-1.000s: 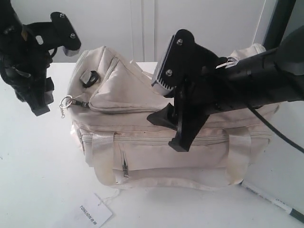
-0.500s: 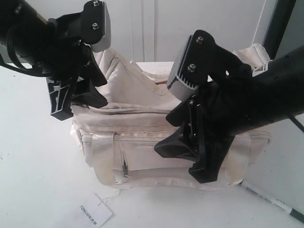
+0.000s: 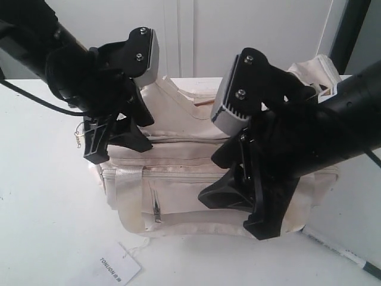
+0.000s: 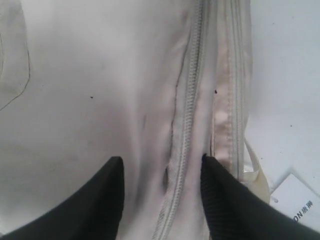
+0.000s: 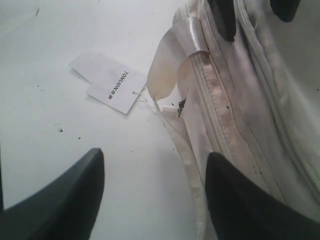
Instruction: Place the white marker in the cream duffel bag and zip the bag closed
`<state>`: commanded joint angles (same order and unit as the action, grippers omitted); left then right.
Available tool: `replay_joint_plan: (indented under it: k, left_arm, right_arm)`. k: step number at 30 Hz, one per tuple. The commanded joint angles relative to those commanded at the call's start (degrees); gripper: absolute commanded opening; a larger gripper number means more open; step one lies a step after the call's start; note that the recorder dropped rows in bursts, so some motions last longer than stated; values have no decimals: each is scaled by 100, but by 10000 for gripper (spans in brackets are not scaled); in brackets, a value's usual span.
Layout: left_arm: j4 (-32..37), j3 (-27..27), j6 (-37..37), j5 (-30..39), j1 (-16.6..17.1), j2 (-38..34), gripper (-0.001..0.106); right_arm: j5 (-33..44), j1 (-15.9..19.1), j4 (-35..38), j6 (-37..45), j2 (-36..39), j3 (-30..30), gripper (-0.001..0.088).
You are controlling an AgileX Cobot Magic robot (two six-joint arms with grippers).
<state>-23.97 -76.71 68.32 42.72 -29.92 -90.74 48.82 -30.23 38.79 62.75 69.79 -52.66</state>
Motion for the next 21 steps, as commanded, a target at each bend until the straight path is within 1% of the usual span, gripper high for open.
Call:
replay_joint_plan:
  k: [2,3,7,10,12,14,21]
  left_arm:
    - [0,0,0,-110,0,0,497]
    - [0,0,0,-147,0,0,470]
    - [0,0,-12,-165,0,11,289]
    - [0,0,-12,-165,0,11,186]
    - [0,0,-12,-173,0,11,142]
    - [0,0,-12,-173,0,11,117]
    - [0,0,-252,-375,0,11,116]
  right_arm:
    - [0,0,0,0,0,0,568]
    - [6,0,0,0,0,0,568]
    - [6,0,0,0,0,0,568]
    - [6,0,0,0,0,0,568]
    - [6,0,0,0,0,0,568]
    - [6,0,0,0,0,0,568]
    - [-17,0,0,0,0,0,568]
